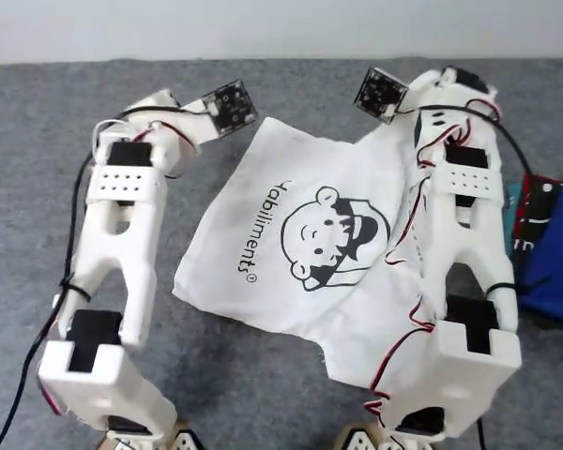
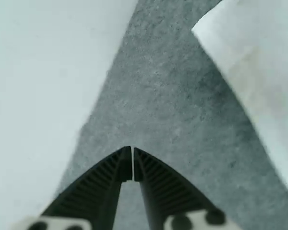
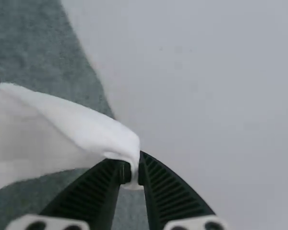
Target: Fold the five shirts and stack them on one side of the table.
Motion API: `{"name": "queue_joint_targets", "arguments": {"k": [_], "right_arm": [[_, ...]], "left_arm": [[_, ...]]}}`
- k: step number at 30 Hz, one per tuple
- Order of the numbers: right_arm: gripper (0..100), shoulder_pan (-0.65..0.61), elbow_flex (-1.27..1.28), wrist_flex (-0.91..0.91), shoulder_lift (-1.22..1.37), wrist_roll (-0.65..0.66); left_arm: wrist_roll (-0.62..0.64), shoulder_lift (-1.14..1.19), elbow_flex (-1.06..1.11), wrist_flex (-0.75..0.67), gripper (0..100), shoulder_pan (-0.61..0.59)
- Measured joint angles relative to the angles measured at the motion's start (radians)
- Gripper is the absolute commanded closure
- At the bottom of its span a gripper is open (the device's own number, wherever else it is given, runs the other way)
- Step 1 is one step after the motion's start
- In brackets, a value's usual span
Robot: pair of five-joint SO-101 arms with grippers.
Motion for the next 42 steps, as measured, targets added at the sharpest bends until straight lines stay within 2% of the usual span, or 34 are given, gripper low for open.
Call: {"name": "queue_joint_targets", "arguments": {"k": [4, 9, 14, 21, 24, 26, 28, 30, 32, 36, 42], "right_arm": [[99.0, -0.008, 0.000, 0.041, 0.000, 0.000], [99.0, -0.015, 0.000, 0.057, 0.000, 0.000], [99.0, -0.012, 0.000, 0.173, 0.000, 0.000], [99.0, -0.014, 0.000, 0.311, 0.000, -0.112], [98.4, -0.012, 0.000, 0.353, 0.000, -0.164], [94.3, -0.012, -0.008, 0.385, 0.000, -0.212], [84.4, 0.000, -0.035, 0.439, 0.000, -0.255], [74.4, 0.021, -0.077, 0.522, 0.000, -0.296], [70.8, 0.043, -0.120, 0.618, 0.000, -0.371], [70.8, 0.069, -0.236, 0.822, 0.000, -0.519], [70.9, 0.069, -0.377, 1.137, 0.000, -0.551]], "left_arm": [[0.121, 0.078, -0.066, 0.012, 99, 0.002], [0.235, 0.219, -0.270, 0.135, 98, 0.008], [0.328, 0.451, -0.612, 0.342, 98, 0.037], [0.387, 0.789, -1.137, 0.638, 98, 0.087], [0.390, 0.898, -1.343, 0.744, 94, 0.092], [0.390, 0.947, -1.462, 0.830, 92, 0.089], [0.390, 0.977, -1.565, 0.908, 92, 0.078], [0.394, 0.984, -1.610, 0.948, 92, 0.055], [0.402, 0.985, -1.622, 0.956, 92, 0.026], [0.405, 0.979, -1.622, 0.956, 92, -0.015], [0.405, 0.884, -1.593, 0.956, 92, -0.011]]}}
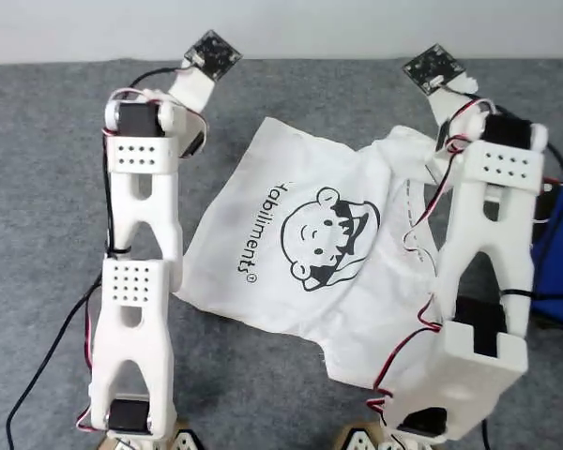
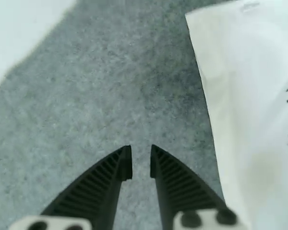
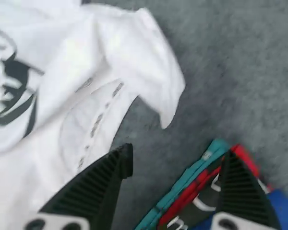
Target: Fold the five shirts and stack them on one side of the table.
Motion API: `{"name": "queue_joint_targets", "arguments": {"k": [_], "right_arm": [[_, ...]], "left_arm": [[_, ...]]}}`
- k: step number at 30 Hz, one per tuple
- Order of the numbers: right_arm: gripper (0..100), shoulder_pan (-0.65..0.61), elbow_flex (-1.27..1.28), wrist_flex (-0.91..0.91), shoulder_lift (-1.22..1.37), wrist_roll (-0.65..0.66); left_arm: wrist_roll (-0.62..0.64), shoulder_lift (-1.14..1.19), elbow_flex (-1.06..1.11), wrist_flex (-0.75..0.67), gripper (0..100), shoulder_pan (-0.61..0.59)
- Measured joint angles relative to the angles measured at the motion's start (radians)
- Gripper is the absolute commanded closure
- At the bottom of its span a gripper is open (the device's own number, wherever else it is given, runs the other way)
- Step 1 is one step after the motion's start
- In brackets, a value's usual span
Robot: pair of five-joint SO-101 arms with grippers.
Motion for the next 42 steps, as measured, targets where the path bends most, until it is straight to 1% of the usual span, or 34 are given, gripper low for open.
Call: {"name": "queue_joint_targets", "arguments": {"k": [4, 8, 11, 14, 17, 20, 24, 29, 35, 42], "right_arm": [[70.9, 0.000, -0.058, 0.206, 0.000, 0.000], [71.0, 0.000, -0.083, 0.356, -0.002, -0.011], [71.1, 0.003, -0.078, 0.361, -0.017, -0.051], [71.1, 0.003, -0.009, 0.362, -0.094, -0.054], [71.1, -0.008, 0.123, 0.362, -0.201, -0.055], [71.1, -0.026, 0.288, 0.362, -0.325, -0.055], [71.1, -0.028, 0.522, 0.362, -0.497, -0.034], [71.1, -0.029, 0.786, 0.362, -0.658, -0.020], [71.1, -0.028, 1.007, 0.362, -0.718, -0.020], [71.1, -0.028, 1.106, 0.321, -0.721, -0.020]], "left_arm": [[0.000, -0.129, 0.144, 0.000, 92, -0.014], [0.000, -0.299, 0.385, 0.000, 92, -0.040], [0.000, -0.446, 0.591, 0.000, 92, -0.048], [0.000, -0.594, 0.796, 0.003, 92, -0.049], [0.000, -0.726, 0.971, 0.003, 92, -0.049], [0.000, -0.829, 1.094, 0.003, 92, -0.068], [0.000, -0.896, 1.158, 0.005, 92, -0.138], [0.000, -0.907, 1.209, 0.005, 92, -0.227], [0.000, -0.907, 1.255, 0.005, 92, -0.242], [0.000, -0.914, 1.258, 0.005, 92, -0.242]]}}
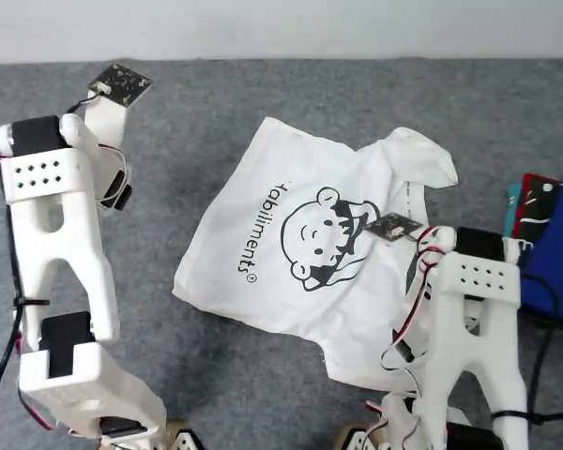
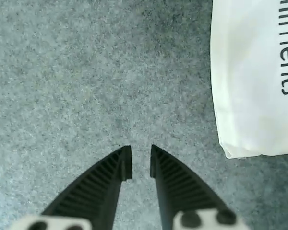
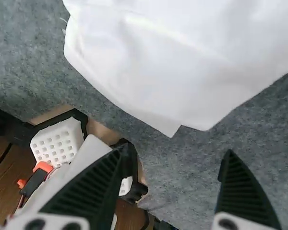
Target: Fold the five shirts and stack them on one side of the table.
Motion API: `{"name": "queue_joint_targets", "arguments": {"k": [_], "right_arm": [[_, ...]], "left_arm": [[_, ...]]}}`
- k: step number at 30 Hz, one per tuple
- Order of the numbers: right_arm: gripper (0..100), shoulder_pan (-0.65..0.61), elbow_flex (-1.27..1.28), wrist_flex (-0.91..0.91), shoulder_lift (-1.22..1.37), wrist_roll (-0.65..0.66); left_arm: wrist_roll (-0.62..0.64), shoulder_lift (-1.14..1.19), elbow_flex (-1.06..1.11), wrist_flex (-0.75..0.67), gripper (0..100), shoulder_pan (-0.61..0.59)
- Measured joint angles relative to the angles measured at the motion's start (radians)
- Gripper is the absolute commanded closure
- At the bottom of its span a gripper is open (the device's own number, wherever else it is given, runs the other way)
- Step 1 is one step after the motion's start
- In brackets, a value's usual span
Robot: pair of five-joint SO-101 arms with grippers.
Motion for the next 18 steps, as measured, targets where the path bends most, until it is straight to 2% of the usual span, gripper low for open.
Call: {"name": "queue_joint_targets", "arguments": {"k": [7, 14, 18], "right_arm": [[71.1, 0.005, 0.207, -0.164, -0.003, -0.002], [71.1, 0.110, 0.342, -0.445, -0.003, -0.002], [71.1, 0.094, 0.394, -0.491, -0.003, -0.002]], "left_arm": [[0.000, -0.002, 0.000, 0.000, 92, 0.000], [0.000, -0.002, 0.000, 0.000, 92, 0.000], [0.031, -0.002, 0.000, 0.000, 92, 0.000]]}}
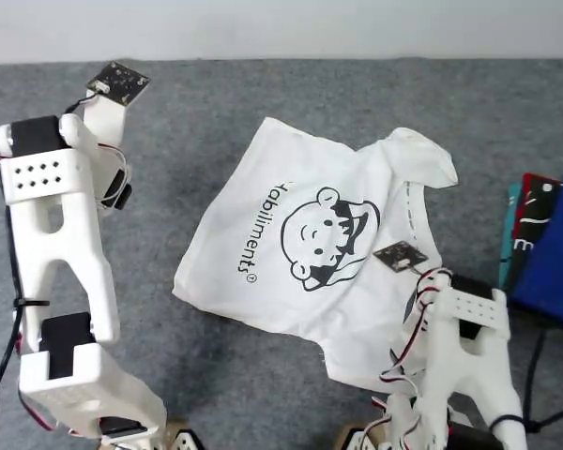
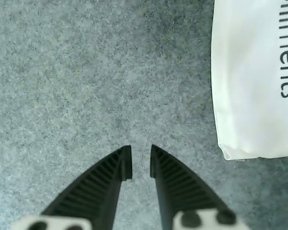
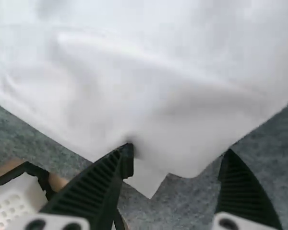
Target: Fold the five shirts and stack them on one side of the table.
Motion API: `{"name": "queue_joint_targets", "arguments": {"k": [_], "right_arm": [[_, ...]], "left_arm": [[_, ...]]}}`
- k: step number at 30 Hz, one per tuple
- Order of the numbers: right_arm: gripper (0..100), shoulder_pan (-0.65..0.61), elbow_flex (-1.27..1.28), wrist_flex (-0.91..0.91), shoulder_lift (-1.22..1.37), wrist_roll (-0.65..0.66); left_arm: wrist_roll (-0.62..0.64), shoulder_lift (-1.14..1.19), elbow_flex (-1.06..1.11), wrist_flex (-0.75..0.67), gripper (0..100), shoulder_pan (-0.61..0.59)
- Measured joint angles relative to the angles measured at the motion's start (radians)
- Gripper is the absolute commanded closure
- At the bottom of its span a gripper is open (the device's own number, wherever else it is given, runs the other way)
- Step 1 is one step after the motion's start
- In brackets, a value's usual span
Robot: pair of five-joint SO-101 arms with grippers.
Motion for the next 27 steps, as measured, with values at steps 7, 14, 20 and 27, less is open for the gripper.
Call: {"name": "queue_joint_targets", "arguments": {"k": [7, 14, 20, 27], "right_arm": [[71.1, -0.054, 0.060, -0.072, -0.009, -0.002], [88.3, -0.052, 0.064, -0.086, -0.021, -0.002], [98.8, -0.051, -0.028, -0.097, 0.104, -0.003], [99.0, -0.054, -0.098, -0.037, 0.201, 0.002]], "left_arm": [[0.014, 0.000, 0.051, -0.002, 92, 0.000], [0.014, 0.000, 0.060, -0.002, 92, 0.000], [0.014, 0.000, 0.060, -0.002, 92, 0.051], [0.014, 0.000, 0.060, -0.002, 92, 0.110]]}}
